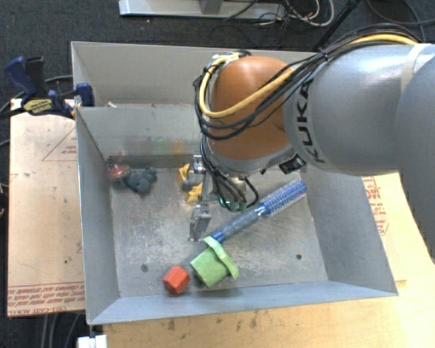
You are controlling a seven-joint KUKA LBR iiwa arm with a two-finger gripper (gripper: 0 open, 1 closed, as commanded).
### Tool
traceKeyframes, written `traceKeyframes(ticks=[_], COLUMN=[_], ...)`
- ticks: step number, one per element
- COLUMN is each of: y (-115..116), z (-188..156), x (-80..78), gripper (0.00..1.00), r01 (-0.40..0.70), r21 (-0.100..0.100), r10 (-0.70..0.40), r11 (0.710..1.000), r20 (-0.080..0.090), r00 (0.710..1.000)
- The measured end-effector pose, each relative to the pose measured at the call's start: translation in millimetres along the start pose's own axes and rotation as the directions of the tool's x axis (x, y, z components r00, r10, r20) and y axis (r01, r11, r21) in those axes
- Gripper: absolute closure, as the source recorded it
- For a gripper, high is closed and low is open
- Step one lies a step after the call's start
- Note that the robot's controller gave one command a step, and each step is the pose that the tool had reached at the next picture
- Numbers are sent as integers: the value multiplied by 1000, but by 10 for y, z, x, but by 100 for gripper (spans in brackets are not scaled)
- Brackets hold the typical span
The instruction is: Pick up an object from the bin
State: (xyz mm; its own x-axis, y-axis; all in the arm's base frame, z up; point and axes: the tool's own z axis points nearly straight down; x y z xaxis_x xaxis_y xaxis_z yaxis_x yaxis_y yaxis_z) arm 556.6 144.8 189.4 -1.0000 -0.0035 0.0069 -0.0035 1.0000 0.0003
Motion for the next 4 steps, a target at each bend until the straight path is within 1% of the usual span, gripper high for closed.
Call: traceKeyframes(ticks=[1,2,3,4], y=[-363,-1027,-1030,-953], z=[649,1096,1095,-138], x=[434,698,706,756], gripper=[0,0,100,100], r01=[-93,-37,-39,72], r21=[2,-2,-3,0], r10=[93,37,39,-72], r11=[996,999,999,997], r20=[-2,19,14,15], r00=[996,999,999,997])
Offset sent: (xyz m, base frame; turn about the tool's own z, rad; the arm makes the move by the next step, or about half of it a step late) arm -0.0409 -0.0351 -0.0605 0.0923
